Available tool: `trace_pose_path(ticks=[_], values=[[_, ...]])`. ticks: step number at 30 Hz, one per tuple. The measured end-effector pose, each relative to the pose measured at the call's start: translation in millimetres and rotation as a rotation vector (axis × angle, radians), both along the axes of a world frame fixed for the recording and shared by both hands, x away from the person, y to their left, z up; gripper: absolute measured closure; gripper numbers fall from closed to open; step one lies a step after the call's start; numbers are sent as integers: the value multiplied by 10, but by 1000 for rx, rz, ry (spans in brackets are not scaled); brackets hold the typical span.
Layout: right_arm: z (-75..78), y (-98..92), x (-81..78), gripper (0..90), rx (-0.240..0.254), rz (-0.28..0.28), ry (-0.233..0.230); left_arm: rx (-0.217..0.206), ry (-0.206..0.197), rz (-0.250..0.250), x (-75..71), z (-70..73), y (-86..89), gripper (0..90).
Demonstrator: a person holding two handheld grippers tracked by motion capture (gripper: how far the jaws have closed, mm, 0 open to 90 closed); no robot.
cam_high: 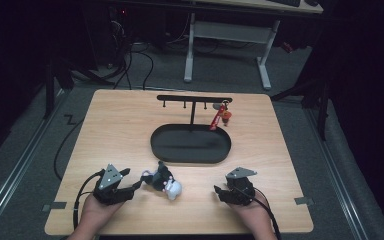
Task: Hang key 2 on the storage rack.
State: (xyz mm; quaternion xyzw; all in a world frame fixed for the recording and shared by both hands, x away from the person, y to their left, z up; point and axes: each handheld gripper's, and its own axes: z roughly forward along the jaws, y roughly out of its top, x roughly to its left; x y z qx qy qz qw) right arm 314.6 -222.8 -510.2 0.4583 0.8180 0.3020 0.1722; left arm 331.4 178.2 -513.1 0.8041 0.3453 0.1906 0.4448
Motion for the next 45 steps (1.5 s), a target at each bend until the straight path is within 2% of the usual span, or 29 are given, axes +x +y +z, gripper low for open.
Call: trace_pose_path(ticks=[10, 18, 24, 26, 28, 33, 36, 40, 41, 42, 43, 44, 45], values=[[80, 300, -12, 399, 20, 55, -28, 0, -2, -6, 27, -2, -9, 378], [149, 614, 24, 381, 43, 132, -37, -3, -7, 3, 16, 11, 16, 378], [109, 791, 29, 369, 52, 176, -27, 1, -16, 16, -14, 28, 65, 378], [88, 838, 15, 352, 54, 192, -25, -10, -25, 31, -25, 44, 94, 377], [70, 883, 0, 319, 78, 207, -14, -24, -26, 45, -36, 56, 123, 377], [34, 1037, -33, 268, 108, 243, 6, -13, -16, 55, -58, 38, 157, 372], [16, 1173, -14, 248, 107, 267, 1, -14, -19, 64, -78, 44, 181, 372], [-4, 1282, 31, 249, 96, 272, -1, -11, -16, 67, -85, 38, 193, 372], [-17, 1318, 55, 255, 93, 272, 1, -12, -17, 69, -89, 40, 197, 372], [-42, 1379, 92, 350, 84, 267, 3, -11, -18, 71, -98, 45, 203, 372], [-42, 1379, 92, 350, 84, 267, 3, -11, -18, 71, -98, 45, 203, 372], [-51, 1396, 105, 446, 68, 265, -11, -8, -20, 70, -102, 46, 206, 372], [-51, 1402, 103, 460, 66, 257, -20, -8, -19, 71, -105, 45, 208, 372]])
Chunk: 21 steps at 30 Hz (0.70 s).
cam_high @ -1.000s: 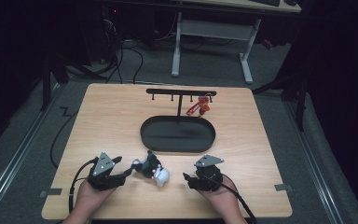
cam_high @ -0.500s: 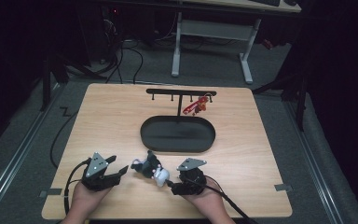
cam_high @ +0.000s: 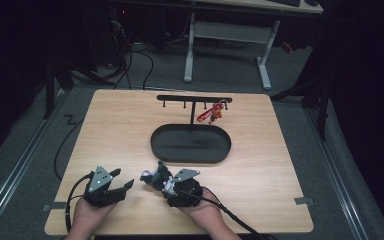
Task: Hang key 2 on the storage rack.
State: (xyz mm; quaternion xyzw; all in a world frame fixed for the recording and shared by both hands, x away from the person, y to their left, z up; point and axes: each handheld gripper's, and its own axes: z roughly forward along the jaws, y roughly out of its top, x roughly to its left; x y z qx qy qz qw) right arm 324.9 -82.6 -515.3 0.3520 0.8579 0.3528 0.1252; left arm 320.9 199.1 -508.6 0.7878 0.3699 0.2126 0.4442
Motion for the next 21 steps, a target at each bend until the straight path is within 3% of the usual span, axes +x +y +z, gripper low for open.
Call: trace_pose_path(ticks=[2, 5, 7, 10, 12, 14, 15, 17, 21], values=[[12, -19, 6, 479, 1, -6, 9, 0, 3, -1, -1, -6, 1, 372], [44, -99, -40, 483, -39, -10, -15, 1, 6, -3, 3, -8, -7, 372], [70, -213, -80, 482, -39, -26, -23, 3, 8, -7, 6, -6, -14, 372], [89, -449, -139, 481, -35, -77, -20, 7, 9, -15, 4, -8, -32, 372], [98, -715, -188, 480, -42, -131, -9, 11, 9, -17, 0, -7, -41, 371], [102, -810, -208, 480, -46, -152, -9, 9, 9, -19, -5, -4, -46, 372], [109, -1004, -250, 479, -45, -194, -4, 9, 7, -19, -5, -4, -46, 371], [111, -1104, -273, 479, -48, -217, -4, 8, 10, -19, -5, -5, -47, 372], [109, -1498, -364, 476, -14, -308, 24, 9, 11, -18, -7, -7, -56, 372]])
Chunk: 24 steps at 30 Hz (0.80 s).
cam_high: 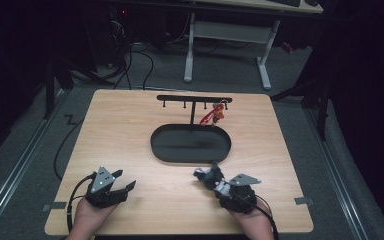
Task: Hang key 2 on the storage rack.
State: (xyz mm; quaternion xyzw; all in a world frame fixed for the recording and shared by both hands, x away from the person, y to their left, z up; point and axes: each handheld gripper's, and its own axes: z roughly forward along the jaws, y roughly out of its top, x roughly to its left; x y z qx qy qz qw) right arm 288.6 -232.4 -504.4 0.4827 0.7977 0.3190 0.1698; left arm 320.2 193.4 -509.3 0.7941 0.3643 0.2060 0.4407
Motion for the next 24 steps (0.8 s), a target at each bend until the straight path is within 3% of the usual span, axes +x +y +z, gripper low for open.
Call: trace_pose_path(ticks=[3, 8, 12, 13, 15, 19, 20, 24], values=[[-11, -135, -48, 473, 7, -34, 12, 6, -1, -3, -2, 3, -11, 372], [7, -167, -36, 404, 13, -23, 51, 12, 3, -6, 5, -5, -26, 372], [95, -104, 75, 305, -60, 15, 134, 16, 1, -16, 11, -6, -41, 372], [155, -53, 136, 309, -125, 38, 169, 16, 0, -20, 13, -4, -42, 371], [182, -23, 160, 309, -150, 47, 179, 21, 0, -26, 18, -3, -46, 371], [247, 58, 270, 308, -188, 72, 263, 19, -1, -31, 43, -3, -48, 371], [255, 88, 320, 308, -212, 79, 302, 19, 0, -32, 48, -2, -49, 371], [267, 129, 383, 308, -244, 83, 349, 24, -4, -42, 59, 2, -54, 370]])
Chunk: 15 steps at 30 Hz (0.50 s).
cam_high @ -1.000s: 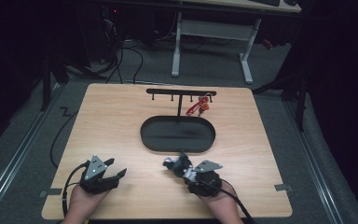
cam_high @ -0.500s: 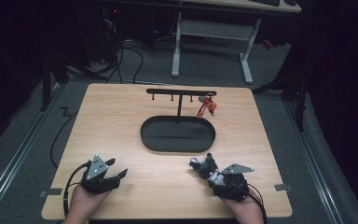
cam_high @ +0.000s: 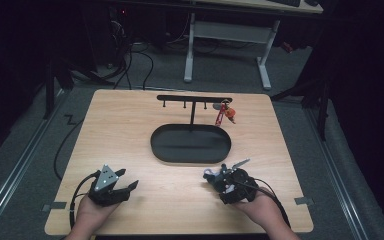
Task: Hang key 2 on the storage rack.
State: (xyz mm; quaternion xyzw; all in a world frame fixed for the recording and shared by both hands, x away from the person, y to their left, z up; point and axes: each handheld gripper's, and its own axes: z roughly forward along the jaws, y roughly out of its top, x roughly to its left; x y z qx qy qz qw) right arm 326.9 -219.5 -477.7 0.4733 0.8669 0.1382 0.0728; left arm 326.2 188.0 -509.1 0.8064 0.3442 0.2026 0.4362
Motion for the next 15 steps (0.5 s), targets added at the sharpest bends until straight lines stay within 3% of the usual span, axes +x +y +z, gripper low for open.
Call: trace_pose_path(ticks=[10, 13, 14, 15], values=[[58, 100, 180, 388, -103, 21, 109, 7, 9, -18, 34, -19, -43, 369], [35, 112, 231, 379, -130, 23, 152, 10, 8, -21, 31, -16, -53, 369], [36, 122, 225, 380, -131, 1, 173, 10, 7, -22, 29, -16, -53, 369], [35, 113, 233, 381, -137, 18, 172, 10, 5, -22, 27, -16, -54, 369]])
